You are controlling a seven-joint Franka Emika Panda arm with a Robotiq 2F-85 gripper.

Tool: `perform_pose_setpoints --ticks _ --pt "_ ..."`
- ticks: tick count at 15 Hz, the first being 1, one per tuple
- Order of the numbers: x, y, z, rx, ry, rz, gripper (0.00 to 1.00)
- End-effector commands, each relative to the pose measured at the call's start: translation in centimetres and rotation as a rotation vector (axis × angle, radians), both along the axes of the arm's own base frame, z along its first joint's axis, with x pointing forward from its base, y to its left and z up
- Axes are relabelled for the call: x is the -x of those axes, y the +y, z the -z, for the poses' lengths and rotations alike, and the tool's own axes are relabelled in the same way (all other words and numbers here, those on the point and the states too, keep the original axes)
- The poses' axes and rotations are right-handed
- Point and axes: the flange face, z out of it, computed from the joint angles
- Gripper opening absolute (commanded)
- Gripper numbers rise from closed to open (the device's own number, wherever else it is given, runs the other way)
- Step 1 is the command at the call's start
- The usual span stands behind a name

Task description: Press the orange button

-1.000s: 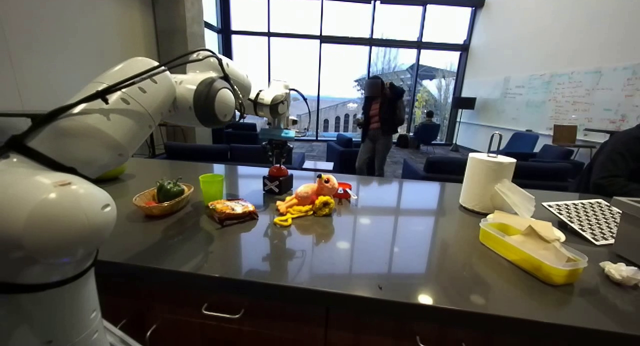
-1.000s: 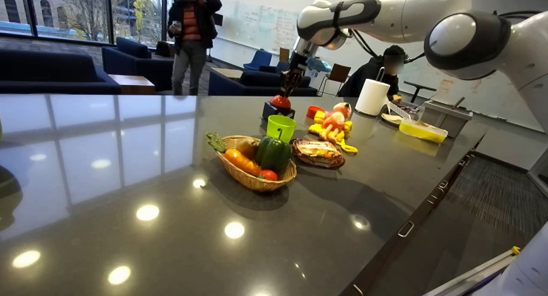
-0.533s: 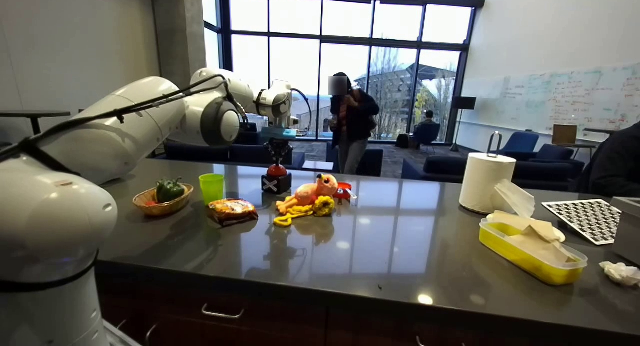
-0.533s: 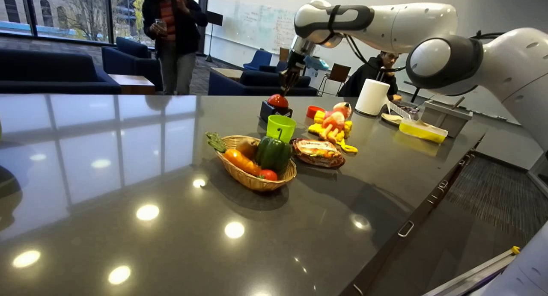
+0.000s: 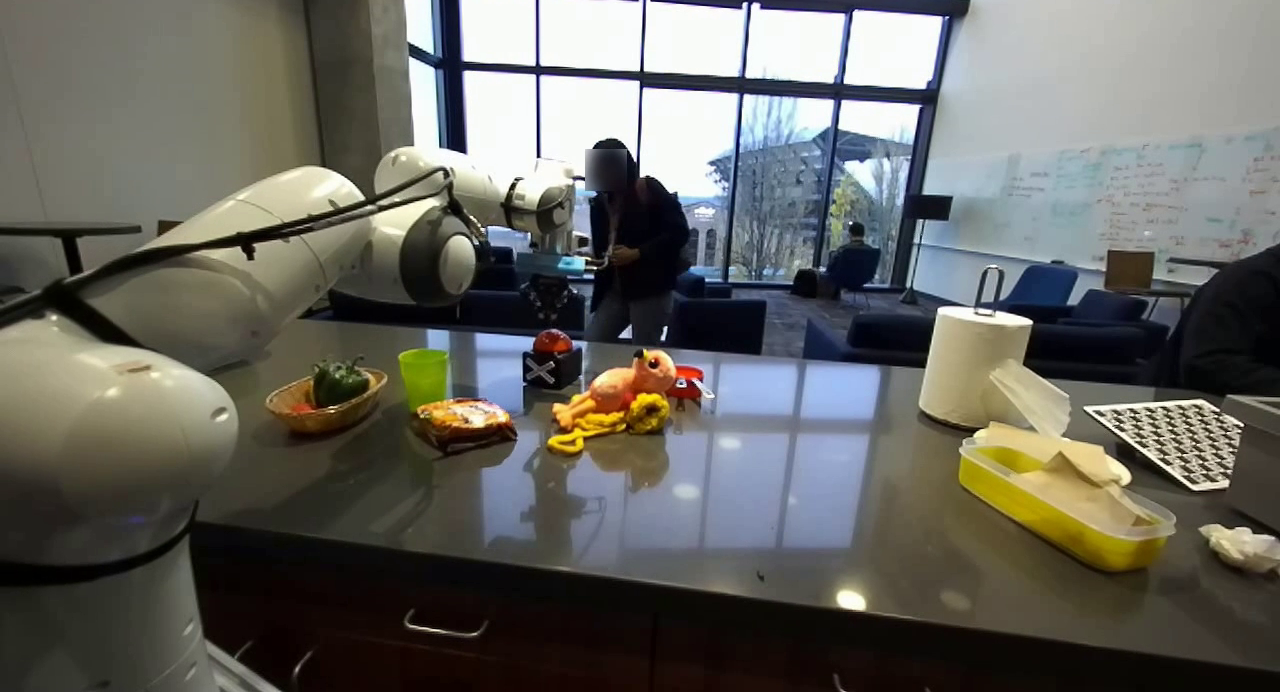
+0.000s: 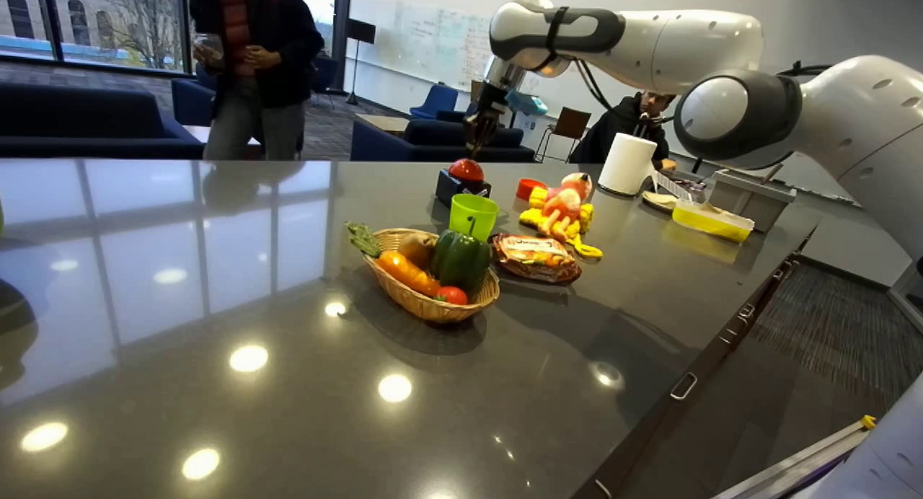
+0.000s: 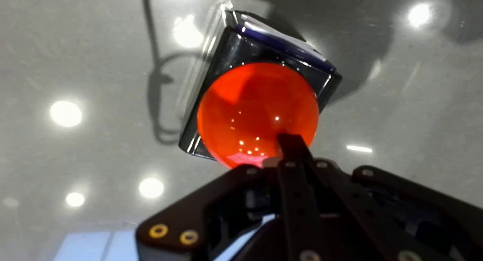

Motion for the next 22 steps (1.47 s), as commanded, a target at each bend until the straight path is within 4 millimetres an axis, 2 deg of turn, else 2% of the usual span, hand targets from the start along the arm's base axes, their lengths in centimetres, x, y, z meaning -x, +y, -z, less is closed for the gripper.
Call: perform_pose_setpoints --ticks 1,5,11,18,22 --pt "0.2 0.0 1.8 0.035 0.053 0.012 0.0" --pt "0.3 0.1 2.1 0.038 0.067 0.006 0.0" --pt "0.4 1.4 -2.0 0.037 -0.025 -0.037 0.0" --pt "1.2 0.9 -4.1 0.021 0.01 -0.011 0.0" --pt "1.4 0.2 -4.0 0.011 0.038 0.016 0.0"
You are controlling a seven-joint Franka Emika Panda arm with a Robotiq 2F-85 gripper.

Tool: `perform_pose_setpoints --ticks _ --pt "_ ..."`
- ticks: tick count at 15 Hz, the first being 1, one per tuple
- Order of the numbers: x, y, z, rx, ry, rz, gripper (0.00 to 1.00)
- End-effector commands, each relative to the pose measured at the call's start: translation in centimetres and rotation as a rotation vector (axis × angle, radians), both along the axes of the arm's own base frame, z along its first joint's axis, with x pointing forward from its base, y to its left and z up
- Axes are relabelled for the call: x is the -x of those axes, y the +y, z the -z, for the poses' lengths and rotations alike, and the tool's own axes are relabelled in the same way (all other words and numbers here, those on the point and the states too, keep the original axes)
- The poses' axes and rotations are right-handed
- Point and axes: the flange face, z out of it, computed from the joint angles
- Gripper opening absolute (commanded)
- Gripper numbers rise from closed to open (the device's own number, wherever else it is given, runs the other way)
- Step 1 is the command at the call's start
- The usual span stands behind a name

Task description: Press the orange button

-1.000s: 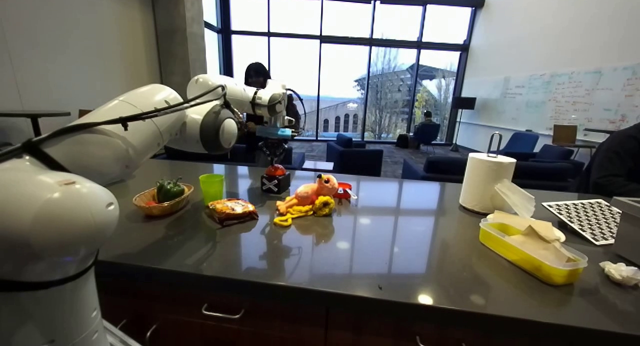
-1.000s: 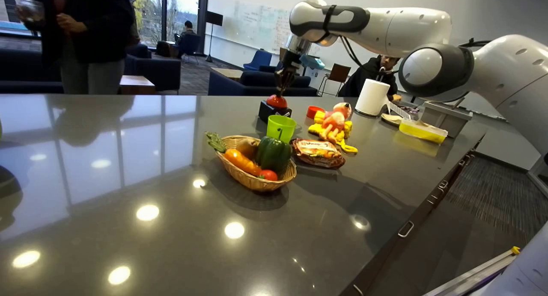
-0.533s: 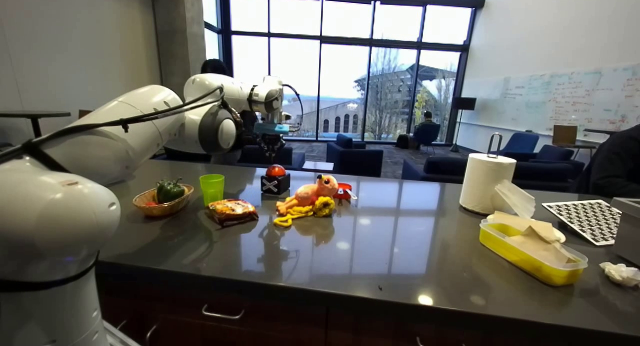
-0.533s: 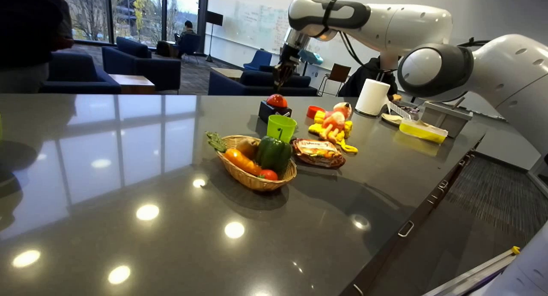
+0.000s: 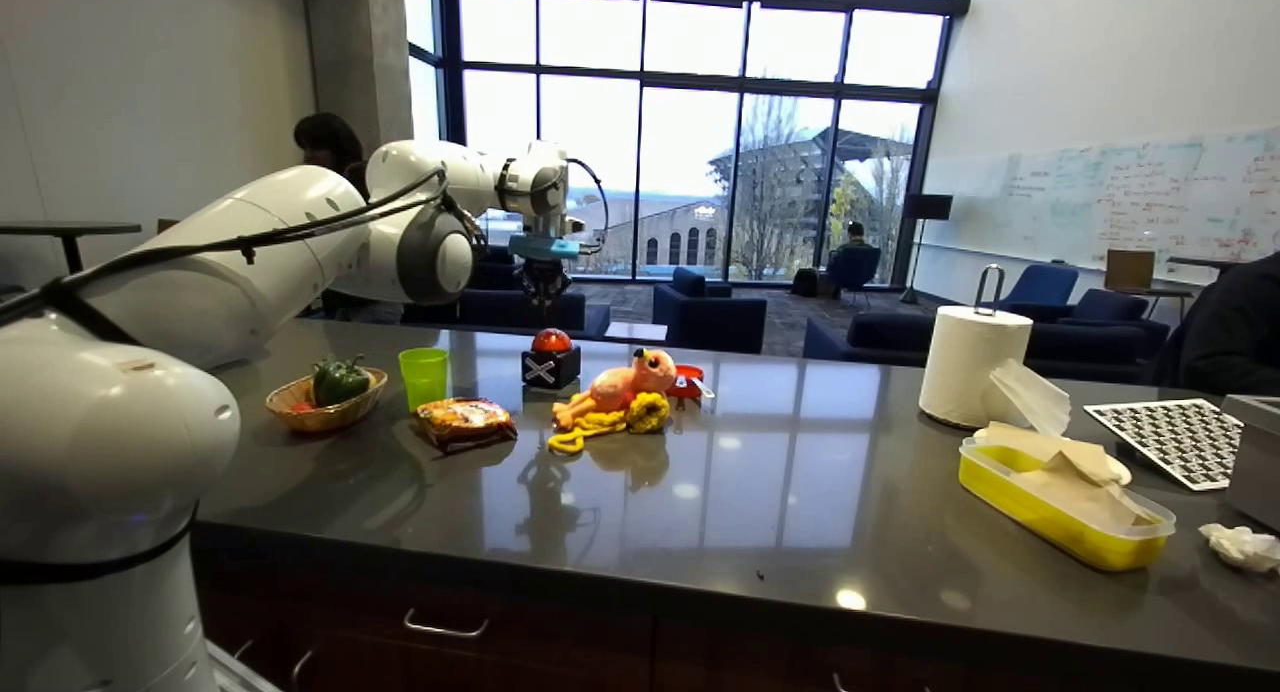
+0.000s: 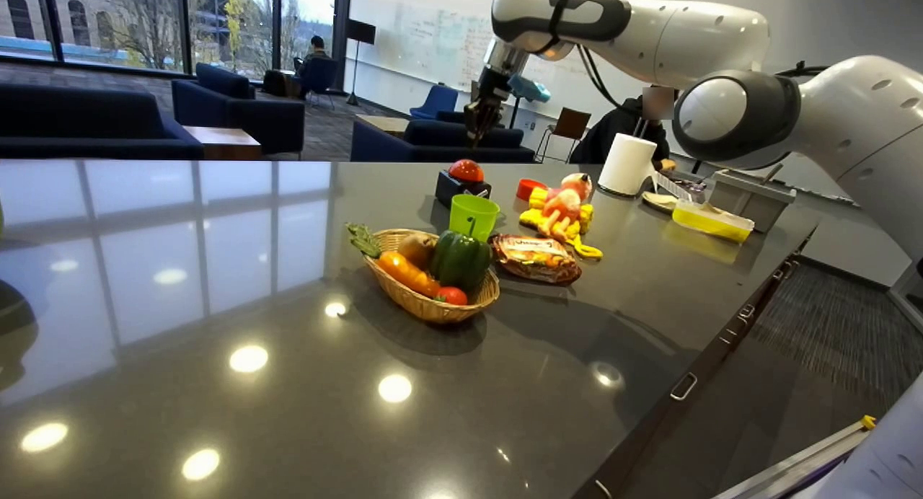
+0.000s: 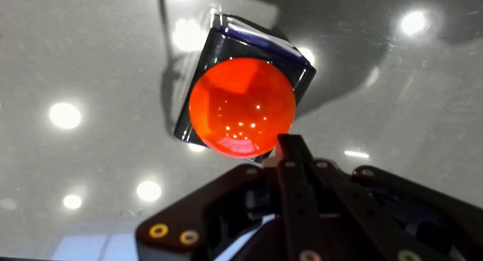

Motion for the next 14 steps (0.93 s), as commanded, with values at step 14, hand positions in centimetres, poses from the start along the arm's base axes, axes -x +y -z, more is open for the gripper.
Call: perform_pose_setpoints --ticks 14 --pt "-0.3 -2.7 1.2 -0.005 0.048 0.143 0.07"
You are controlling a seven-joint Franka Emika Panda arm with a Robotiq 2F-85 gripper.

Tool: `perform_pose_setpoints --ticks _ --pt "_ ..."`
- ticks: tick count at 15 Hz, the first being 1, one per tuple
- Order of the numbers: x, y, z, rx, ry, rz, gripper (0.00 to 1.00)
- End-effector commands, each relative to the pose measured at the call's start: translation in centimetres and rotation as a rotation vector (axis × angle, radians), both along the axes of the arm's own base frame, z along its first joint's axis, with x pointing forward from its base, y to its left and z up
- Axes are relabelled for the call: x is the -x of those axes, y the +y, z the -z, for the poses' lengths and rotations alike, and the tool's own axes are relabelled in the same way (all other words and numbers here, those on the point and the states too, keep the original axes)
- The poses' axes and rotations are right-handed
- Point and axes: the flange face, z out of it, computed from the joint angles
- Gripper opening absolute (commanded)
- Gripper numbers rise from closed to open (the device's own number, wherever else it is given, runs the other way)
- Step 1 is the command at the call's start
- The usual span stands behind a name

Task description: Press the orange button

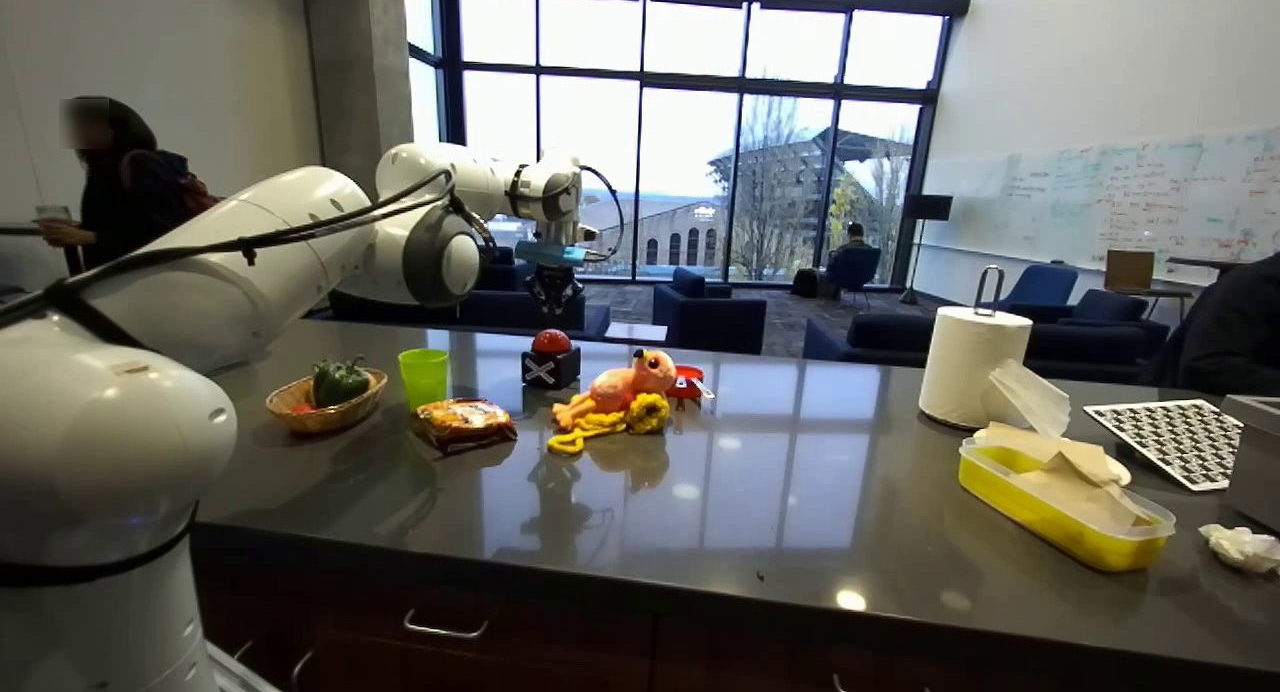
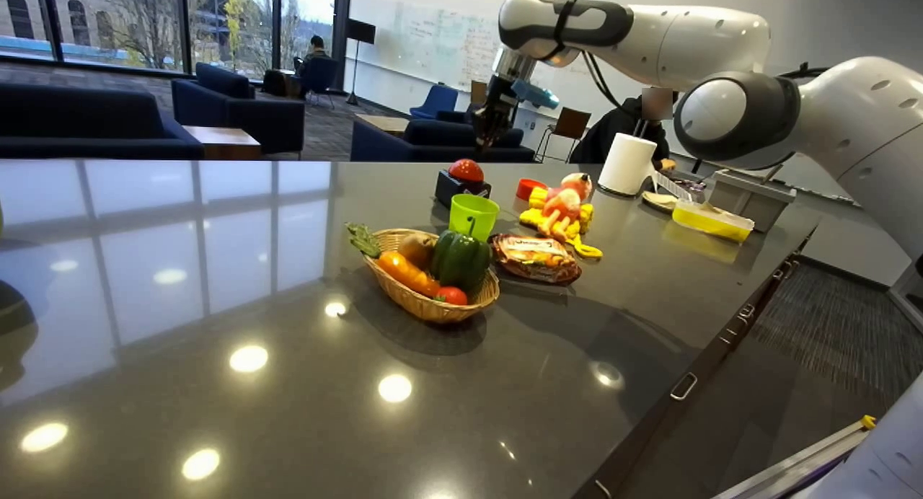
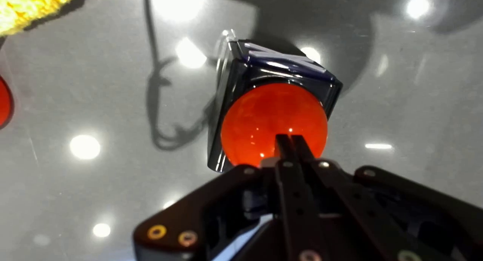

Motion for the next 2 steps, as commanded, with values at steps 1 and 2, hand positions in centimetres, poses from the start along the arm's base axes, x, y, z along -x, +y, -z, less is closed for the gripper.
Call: perform_pose_setpoints --ticks 1,2 --pt "-0.01 -0.13 0.32 0.001 0.007 0.006 0.12" --pt "-0.02 -0.23 0.55 0.001 0.012 0.009 0.18"
